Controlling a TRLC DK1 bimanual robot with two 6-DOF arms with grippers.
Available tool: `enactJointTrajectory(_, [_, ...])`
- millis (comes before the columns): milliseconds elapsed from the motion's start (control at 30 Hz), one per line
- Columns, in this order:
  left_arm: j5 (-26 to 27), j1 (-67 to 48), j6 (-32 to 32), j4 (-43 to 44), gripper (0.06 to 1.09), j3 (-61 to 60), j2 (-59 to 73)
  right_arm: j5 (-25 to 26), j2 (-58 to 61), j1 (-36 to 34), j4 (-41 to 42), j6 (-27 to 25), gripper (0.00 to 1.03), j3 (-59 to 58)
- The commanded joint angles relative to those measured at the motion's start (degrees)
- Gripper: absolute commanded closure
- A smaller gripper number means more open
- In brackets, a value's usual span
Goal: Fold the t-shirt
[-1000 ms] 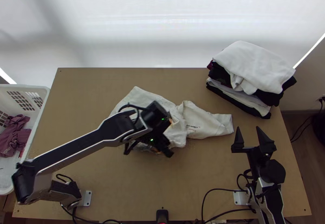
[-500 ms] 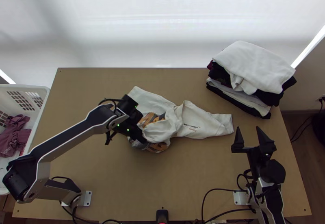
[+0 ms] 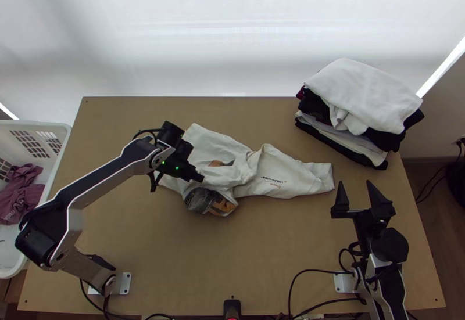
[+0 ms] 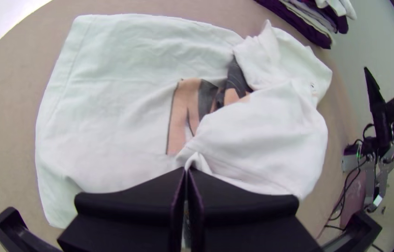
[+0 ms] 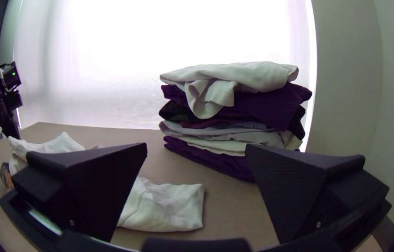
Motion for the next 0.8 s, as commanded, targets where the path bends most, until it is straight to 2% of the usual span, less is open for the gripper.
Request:
enactJointTrajectory(0, [0.4, 2.0, -4.2, 3.1, 1.05, 0.5, 1.9, -0.1, -0.3, -0.2, 0.6, 1.0, 0.04, -1.1])
enactJointTrajectory(267, [1.5, 7.1, -8.6, 7.6, 1.05, 0.6, 3.2, -0.1, -0.3, -0.2, 0.6, 1.0, 0.04, -1.1])
enactJointTrajectory(367, [1.5, 9.4, -12.9, 10.9, 1.05, 1.1, 3.1, -0.1, -0.3, -0.2, 0.6, 1.0, 0.04, -1.2])
enactJointTrajectory(433, [1.5, 11.0, -16.1, 12.5, 1.01, 1.3, 2.9, -0.1, -0.3, -0.2, 0.6, 1.0, 0.04, -1.1])
enactJointTrajectory(500, [1.5, 11.5, -17.8, 12.4, 0.84, 1.7, 2.5, -0.1, -0.3, -0.2, 0.6, 1.0, 0.04, -1.1])
enactJointTrajectory(533, [1.5, 11.6, -18.0, 12.0, 0.7, 1.6, 1.9, -0.1, -0.3, -0.2, 0.6, 1.0, 0.04, -1.2])
enactJointTrajectory(600, [1.5, 11.3, -18.1, 12.0, 0.37, 0.6, -0.1, -0.1, -0.3, -0.2, 0.6, 1.0, 0.04, -1.1])
enactJointTrajectory(633, [1.5, 11.1, -18.2, 12.2, 0.15, 0.2, -1.0, -0.1, -0.3, -0.2, 0.6, 1.0, 0.04, -1.1])
enactJointTrajectory(667, [1.5, 10.7, -18.1, 12.2, 0.1, -0.2, -1.9, -0.1, -0.3, -0.2, 0.6, 1.0, 0.04, -1.1])
enactJointTrajectory(767, [1.5, 10.4, -19.5, 13.1, 0.1, -1.7, -4.9, -0.1, -0.3, -0.2, 0.6, 1.0, 0.04, -1.1])
